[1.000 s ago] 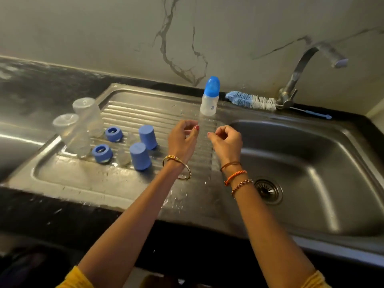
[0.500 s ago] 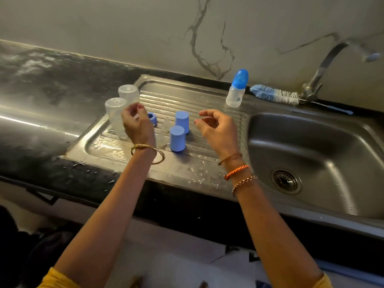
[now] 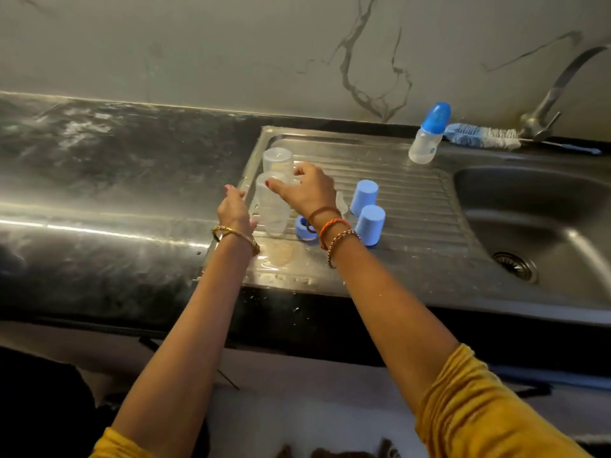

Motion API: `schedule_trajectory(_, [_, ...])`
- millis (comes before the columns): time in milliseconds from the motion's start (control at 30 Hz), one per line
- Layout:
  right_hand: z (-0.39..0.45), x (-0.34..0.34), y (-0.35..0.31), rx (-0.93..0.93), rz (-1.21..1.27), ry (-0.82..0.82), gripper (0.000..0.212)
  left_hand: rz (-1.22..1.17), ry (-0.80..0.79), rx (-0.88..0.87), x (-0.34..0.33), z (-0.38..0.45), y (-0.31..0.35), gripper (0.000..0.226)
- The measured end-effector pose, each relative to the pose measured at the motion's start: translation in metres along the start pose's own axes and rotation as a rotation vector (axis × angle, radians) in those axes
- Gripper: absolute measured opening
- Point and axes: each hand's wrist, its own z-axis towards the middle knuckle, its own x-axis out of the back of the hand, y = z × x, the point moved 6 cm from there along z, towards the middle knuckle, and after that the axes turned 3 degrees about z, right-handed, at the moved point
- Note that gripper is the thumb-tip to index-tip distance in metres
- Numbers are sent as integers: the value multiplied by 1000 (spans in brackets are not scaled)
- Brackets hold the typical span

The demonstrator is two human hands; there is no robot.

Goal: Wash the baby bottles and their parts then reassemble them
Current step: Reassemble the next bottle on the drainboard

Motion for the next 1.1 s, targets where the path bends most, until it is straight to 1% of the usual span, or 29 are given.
schedule_trajectory(100, [-2,-11,-1,-31,-60,95,65,54,-97,41,-1,3,-5,53])
schedule_trajectory(200, [-3,-20,0,-37,-77,120,72,117,-158,58,-3,4,-10,55])
schedule_trajectory(400, [-5,-20,-1,-16,-40,110,56,144,-164,0,-2,0,-8,52])
schedule_trajectory(500, [-12,0,-1,5,34,127,35,180,-129,-100,-3,-4,-3,47])
schedule_trajectory(533, [-14,12,2,-4,85,137,33,178,-131,-142,-6,-9,-1,44])
schedule_trajectory(600, [-19,39,9,-42,200,156,45,151,-155,-212,-16,-21,4,37])
schedule_trajectory(633, [-22,59,13,-50,231,178,47,130,-188,-240,-26,-29,5,32])
schedule_trajectory(667, [-26,78,18,-58,272,196,45,105,-227,-257,-35,-37,5,27])
schedule_trajectory(767, [-38,147,28,-98,453,256,27,91,-383,-220,-72,-67,0,19])
schedule_trajectory(833, [-49,195,36,-109,615,322,20,106,-552,-86,-98,-91,-9,16])
schedule_trajectory(867, [-56,217,40,-103,710,349,19,110,-674,-3,-112,-106,-14,15])
schedule_trajectory(933, [-65,250,54,-66,994,375,22,20,-895,211,-131,-130,-27,19])
schedule_trajectory(967, [-70,263,66,-37,1154,389,25,17,-946,229,-141,-141,-31,21])
schedule_trajectory(1000, [-74,267,82,-58,1240,415,28,69,-973,161,-148,-149,-36,20])
schedule_trajectory(1033, [-78,272,107,-147,1157,529,31,222,-957,-19,-156,-152,-42,15])
schedule_trajectory(1067, [-86,276,131,-279,887,656,36,424,-892,-264,-160,-153,-46,5])
schedule_trajectory(1100, [-95,277,152,-445,590,769,43,593,-811,-518,-165,-157,-47,9])
